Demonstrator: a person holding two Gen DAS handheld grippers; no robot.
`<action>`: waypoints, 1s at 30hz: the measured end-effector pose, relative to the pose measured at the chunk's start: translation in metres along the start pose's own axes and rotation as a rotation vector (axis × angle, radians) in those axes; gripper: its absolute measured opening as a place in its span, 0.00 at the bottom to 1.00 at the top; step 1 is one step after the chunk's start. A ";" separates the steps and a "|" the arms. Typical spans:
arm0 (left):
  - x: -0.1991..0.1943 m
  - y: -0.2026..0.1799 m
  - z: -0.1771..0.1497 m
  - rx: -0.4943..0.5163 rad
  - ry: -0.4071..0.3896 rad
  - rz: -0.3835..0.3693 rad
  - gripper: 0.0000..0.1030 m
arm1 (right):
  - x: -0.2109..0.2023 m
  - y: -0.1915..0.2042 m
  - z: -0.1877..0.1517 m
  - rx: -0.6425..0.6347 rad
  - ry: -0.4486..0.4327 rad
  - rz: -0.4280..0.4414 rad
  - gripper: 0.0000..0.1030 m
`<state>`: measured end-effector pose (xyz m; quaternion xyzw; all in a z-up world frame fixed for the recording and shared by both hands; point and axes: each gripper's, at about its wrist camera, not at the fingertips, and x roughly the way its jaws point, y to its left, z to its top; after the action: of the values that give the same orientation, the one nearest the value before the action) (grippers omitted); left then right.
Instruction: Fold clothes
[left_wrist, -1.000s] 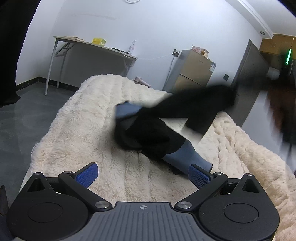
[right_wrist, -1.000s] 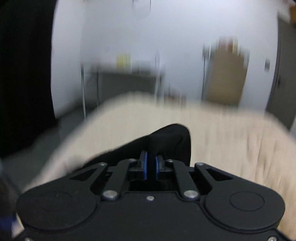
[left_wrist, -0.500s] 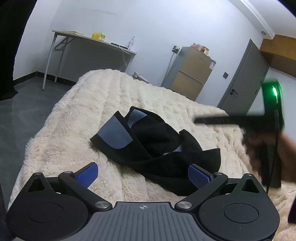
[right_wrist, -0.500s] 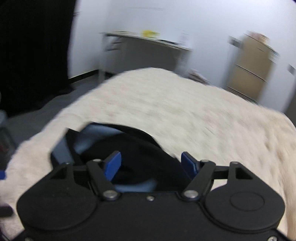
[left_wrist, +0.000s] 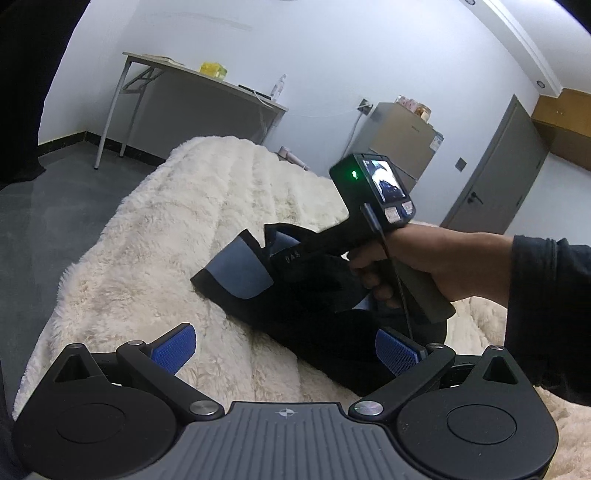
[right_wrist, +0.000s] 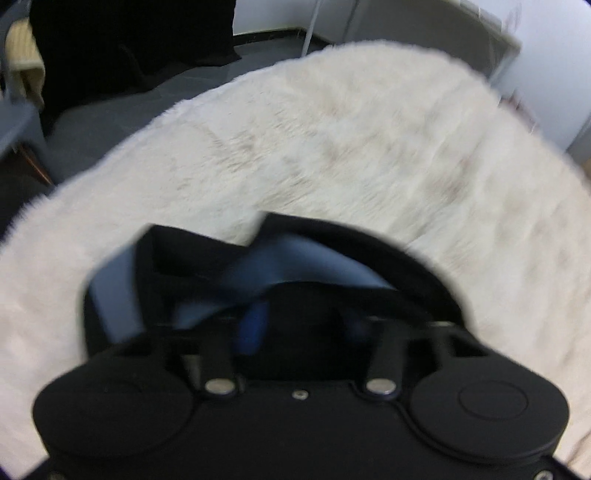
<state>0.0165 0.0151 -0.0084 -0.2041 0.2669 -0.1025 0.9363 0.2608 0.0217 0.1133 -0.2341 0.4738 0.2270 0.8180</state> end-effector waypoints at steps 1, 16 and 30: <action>0.000 0.000 0.000 0.003 0.001 -0.005 1.00 | -0.007 0.005 -0.004 -0.014 -0.017 -0.018 0.01; -0.003 -0.004 0.000 0.012 -0.010 -0.021 1.00 | -0.134 0.014 -0.033 0.011 -0.326 -0.029 0.10; 0.002 0.001 -0.001 -0.007 0.005 -0.021 1.00 | -0.020 -0.017 -0.010 0.034 -0.068 -0.139 0.52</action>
<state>0.0180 0.0149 -0.0101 -0.2100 0.2675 -0.1118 0.9337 0.2556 -0.0009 0.1298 -0.2447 0.4322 0.1692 0.8513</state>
